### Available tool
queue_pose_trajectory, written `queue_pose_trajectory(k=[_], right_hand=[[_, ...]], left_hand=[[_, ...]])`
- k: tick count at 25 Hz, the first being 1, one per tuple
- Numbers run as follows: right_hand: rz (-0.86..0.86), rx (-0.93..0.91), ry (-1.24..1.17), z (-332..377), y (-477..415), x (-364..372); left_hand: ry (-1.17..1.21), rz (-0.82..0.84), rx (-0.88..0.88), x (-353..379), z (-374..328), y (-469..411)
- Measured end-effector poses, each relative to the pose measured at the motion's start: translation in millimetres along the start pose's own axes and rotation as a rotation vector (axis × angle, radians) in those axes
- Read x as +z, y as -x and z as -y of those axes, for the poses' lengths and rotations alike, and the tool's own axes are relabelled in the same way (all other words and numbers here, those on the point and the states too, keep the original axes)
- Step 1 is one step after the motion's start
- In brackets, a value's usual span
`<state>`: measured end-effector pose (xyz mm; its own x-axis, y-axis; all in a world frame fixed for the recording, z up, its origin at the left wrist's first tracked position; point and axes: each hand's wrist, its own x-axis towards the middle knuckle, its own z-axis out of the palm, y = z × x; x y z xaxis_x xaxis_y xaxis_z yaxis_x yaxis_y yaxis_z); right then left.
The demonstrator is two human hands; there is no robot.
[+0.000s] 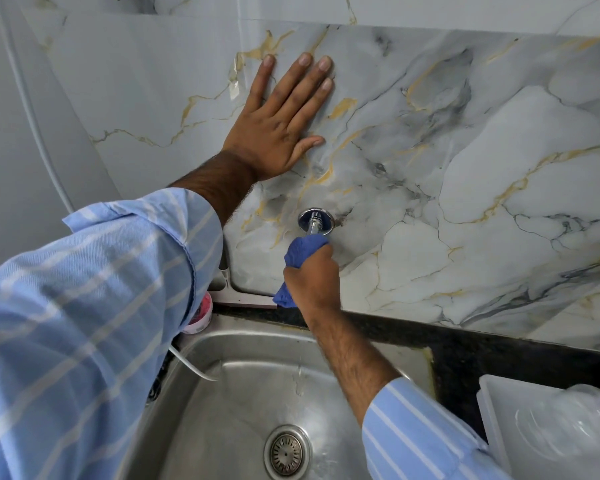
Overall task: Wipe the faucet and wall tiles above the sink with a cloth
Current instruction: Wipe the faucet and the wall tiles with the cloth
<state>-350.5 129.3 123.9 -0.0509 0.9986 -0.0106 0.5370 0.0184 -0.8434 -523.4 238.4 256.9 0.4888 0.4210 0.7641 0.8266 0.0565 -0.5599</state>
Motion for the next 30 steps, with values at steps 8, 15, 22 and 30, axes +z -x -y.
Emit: queue_pose_trajectory(k=[8, 15, 22, 30], right_hand=[[0.329, -0.041, -0.359, -42, 9, -6], [0.960, 0.171, -0.448, -51, -29, -46], [1.021, 0.239, -0.083, -98, -31, -86], [0.866, 0.199, -0.324, -81, -4, -136]], left_hand=[[-0.001, 0.043, -0.004, -3, -2, 0], [0.001, 0.068, 0.002, -4, -3, 0], [0.025, 0.148, 0.012, -17, -4, -2], [0.367, 0.421, -0.171, -96, -43, 5]])
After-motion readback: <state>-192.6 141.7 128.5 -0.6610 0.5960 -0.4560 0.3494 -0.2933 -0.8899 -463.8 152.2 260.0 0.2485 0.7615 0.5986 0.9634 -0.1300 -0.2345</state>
